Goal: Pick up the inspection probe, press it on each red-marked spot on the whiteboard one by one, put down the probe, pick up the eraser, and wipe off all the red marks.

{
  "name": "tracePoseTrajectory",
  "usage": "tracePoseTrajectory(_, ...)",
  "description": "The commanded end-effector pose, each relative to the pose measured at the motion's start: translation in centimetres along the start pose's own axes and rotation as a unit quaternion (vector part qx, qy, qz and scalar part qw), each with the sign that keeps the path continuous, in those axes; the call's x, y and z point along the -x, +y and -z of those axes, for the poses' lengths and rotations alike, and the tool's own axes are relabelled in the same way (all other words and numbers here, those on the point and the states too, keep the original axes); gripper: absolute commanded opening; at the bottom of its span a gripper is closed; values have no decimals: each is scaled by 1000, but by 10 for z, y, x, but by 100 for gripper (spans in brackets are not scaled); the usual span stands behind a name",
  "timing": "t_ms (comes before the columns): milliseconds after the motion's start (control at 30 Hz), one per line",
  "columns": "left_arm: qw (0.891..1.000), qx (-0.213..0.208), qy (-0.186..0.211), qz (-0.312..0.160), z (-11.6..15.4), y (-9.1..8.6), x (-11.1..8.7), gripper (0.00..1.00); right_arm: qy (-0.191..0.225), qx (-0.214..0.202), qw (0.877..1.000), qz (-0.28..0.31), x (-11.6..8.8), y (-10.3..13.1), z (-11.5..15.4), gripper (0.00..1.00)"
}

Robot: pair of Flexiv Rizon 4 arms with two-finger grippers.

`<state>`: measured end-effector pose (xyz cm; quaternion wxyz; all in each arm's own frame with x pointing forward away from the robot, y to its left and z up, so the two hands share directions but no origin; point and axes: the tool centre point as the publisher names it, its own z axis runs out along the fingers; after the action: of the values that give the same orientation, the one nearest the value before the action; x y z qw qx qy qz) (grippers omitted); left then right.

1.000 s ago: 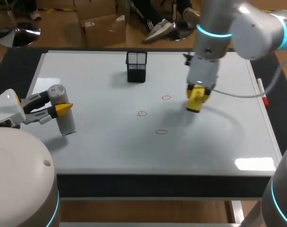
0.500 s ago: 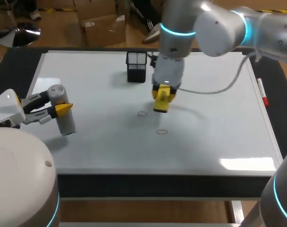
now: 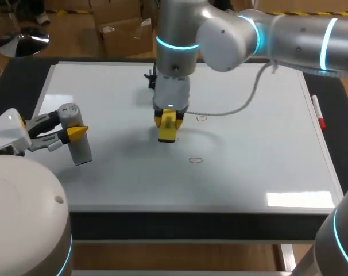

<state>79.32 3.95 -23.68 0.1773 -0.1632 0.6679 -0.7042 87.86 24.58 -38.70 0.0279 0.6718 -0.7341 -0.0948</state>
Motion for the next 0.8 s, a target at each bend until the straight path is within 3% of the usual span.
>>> tracePoseTrajectory(33,1000,0,-1,0,0,-2,0,0,76,1,997,1,17,-3,-7,0)
tracePoseTrajectory(233,1000,0,-1,0,0,-2,0,0,81,0,997,5,22,1,-14,0)
tracePoseTrajectory(800,1000,0,-1,0,0,-2,0,0,63,2,998,15,15,-1,-26,0)
